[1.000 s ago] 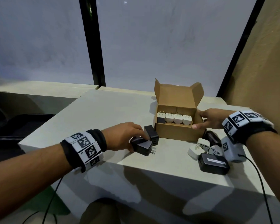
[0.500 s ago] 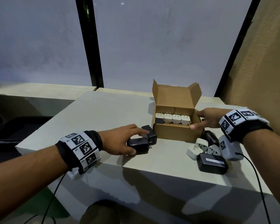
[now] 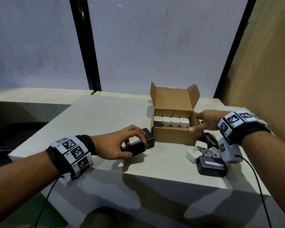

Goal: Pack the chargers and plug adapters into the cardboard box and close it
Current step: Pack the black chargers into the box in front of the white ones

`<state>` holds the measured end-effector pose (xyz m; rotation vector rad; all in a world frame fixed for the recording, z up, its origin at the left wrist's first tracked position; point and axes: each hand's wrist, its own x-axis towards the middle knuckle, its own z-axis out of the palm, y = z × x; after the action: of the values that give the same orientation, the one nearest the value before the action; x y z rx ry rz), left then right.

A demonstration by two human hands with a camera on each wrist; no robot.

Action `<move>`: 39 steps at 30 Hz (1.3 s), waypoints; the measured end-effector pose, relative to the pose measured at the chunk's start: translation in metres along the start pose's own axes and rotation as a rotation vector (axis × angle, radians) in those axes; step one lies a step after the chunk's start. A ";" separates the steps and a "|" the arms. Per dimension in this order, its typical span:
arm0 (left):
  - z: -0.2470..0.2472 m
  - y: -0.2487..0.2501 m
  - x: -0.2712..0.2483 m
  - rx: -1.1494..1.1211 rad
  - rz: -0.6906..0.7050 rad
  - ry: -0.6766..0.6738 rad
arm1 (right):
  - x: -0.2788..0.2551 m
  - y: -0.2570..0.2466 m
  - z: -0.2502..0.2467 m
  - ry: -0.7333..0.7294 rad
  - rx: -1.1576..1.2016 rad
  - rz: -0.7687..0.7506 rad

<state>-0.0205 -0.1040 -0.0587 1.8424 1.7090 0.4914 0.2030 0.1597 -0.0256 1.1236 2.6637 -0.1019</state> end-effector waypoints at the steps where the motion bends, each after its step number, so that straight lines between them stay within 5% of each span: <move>1: -0.002 0.002 0.001 -0.053 -0.007 0.024 | 0.000 0.000 0.000 -0.001 0.001 -0.003; 8: -0.010 0.024 0.021 -0.489 -0.040 0.118 | -0.001 0.001 0.001 0.001 0.006 0.000; 18: -0.007 0.052 0.073 -0.156 -0.064 0.347 | 0.000 0.003 0.003 0.013 0.009 -0.009; 25: -0.017 0.048 0.129 -0.027 -0.211 0.437 | 0.003 0.007 0.005 0.017 0.064 -0.027; 32: -0.017 0.044 0.155 0.342 -0.280 0.381 | 0.003 0.007 0.006 0.017 0.059 -0.025; 39: -0.018 0.049 0.159 0.415 -0.252 0.351 | 0.005 0.007 0.007 0.017 0.090 -0.034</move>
<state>0.0246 0.0550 -0.0315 1.8516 2.3933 0.3929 0.2059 0.1671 -0.0331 1.1100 2.7188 -0.2216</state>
